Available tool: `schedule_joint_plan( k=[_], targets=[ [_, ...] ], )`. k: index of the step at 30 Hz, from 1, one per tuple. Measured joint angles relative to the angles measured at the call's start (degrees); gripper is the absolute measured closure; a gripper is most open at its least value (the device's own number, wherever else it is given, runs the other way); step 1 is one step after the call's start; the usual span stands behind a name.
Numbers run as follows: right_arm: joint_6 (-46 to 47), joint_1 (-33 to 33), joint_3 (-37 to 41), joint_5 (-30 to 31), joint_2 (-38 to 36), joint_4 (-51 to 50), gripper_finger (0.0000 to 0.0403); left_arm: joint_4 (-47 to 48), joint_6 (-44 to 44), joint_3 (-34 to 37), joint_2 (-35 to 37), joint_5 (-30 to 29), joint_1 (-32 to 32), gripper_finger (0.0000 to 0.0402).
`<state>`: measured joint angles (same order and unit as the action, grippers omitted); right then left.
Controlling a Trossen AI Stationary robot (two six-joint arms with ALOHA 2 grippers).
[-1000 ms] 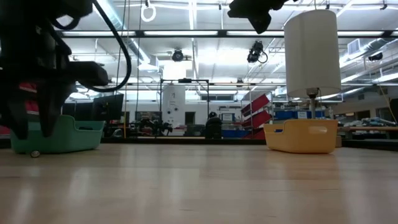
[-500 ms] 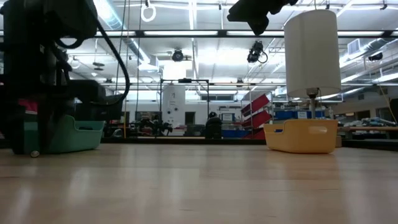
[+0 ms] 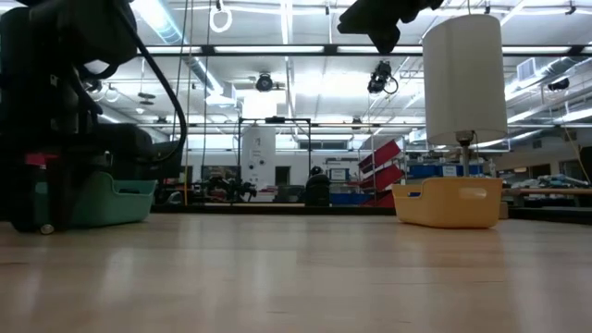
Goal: Sort batteries
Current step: Put the silver battery into the yellow bin
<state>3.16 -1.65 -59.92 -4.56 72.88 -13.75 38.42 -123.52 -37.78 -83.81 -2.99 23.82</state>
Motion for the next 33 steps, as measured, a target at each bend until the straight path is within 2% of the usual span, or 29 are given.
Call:
schedule_joint_plan(
  k=[17,22,25,33],
  targets=[
    [4.33,-0.04,0.0,1.95,0.0,1.34,0.0319,-3.41,11.04,-0.96,-0.17,1.89,1.09,0.0365],
    [4.48,0.14,0.0,1.66,0.0,0.9,0.0319,-3.31,11.04,-0.96,-0.17,-0.73,1.22,0.0367],
    [3.25,0.42,0.0,-0.53,0.0,-0.09,0.0319,-3.67,10.91,-1.02,-0.2,-2.64,1.22,0.0365],
    [2.8,1.32,0.02,-1.48,0.0,-2.24,0.0319,-3.79,10.92,-3.06,-0.46,-13.11,1.01,0.0369]
  ],
)
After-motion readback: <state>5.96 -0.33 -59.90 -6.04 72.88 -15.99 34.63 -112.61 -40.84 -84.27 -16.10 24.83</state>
